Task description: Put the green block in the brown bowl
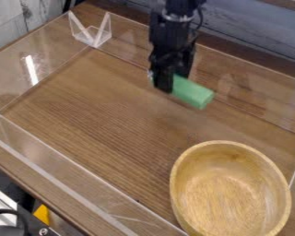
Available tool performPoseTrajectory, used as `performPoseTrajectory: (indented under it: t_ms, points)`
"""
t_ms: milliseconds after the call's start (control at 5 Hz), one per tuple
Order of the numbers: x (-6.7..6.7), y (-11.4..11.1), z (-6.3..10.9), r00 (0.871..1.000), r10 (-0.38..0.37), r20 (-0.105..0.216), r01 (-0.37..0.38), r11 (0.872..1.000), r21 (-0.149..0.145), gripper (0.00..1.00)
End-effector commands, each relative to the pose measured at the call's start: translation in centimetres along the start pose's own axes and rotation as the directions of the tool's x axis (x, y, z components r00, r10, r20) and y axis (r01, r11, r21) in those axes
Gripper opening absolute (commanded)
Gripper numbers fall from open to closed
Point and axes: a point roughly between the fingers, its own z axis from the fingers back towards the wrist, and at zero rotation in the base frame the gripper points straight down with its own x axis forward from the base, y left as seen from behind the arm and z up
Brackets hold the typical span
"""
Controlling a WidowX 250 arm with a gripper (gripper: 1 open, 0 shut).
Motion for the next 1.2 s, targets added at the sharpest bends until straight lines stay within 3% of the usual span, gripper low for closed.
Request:
performPoseTrajectory:
  t_ms: [0,200,400,800,1000]
  points:
    - [2.5,-1.2,2.7,0.994,0.106,0.002,-0.105,0.989,-0.106,0.0]
    - [4.5,-1.3,3.6,0.99,0.139,0.005,-0.138,0.983,-0.118,0.0]
    - [5.7,-1.6,4.2,0.99,0.14,0.01,-0.138,0.983,-0.12,0.0]
    - [7.5,-1.8,2.9,0.997,0.078,0.014,-0.076,0.99,-0.121,0.0]
    - [5.4,-2.1,3.4,0.999,0.048,0.015,-0.046,0.992,-0.119,0.0]
